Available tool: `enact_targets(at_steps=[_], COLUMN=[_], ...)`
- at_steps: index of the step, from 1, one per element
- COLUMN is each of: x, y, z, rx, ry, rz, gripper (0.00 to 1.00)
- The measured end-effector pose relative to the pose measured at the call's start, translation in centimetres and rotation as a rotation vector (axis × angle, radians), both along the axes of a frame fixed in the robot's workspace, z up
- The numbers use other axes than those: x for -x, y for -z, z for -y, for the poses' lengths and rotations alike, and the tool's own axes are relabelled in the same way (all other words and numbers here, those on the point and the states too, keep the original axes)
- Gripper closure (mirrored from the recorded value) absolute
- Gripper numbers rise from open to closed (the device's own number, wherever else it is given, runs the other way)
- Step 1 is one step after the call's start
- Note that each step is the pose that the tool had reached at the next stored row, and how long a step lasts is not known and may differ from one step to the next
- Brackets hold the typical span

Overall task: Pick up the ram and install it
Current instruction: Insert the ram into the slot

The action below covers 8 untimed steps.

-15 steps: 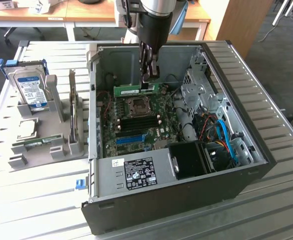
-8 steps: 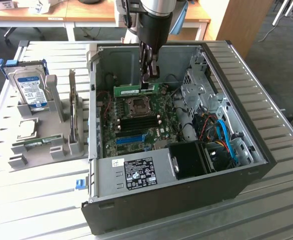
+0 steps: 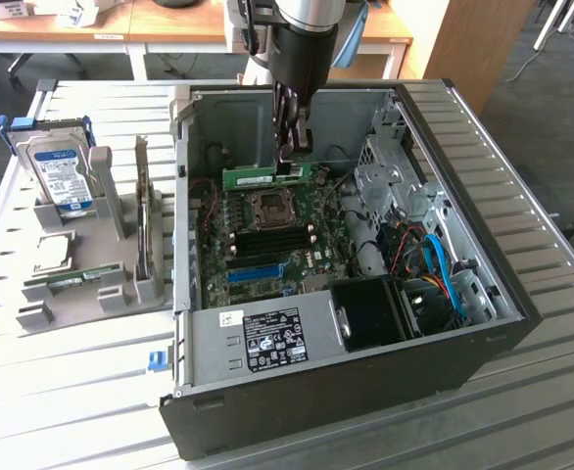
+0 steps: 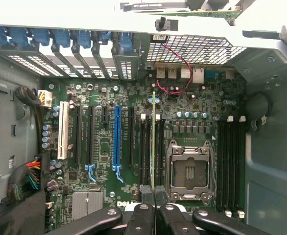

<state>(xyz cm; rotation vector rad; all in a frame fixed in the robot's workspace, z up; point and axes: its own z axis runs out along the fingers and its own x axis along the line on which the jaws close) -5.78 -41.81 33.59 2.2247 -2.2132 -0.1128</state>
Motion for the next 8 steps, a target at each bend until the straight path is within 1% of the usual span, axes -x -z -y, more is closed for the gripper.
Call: enact_targets(at_steps=[8], x=[-0.58], y=[0.00], z=[0.00], rx=[0.0000], ry=[0.000], rz=[-0.0007], gripper=[0.88])
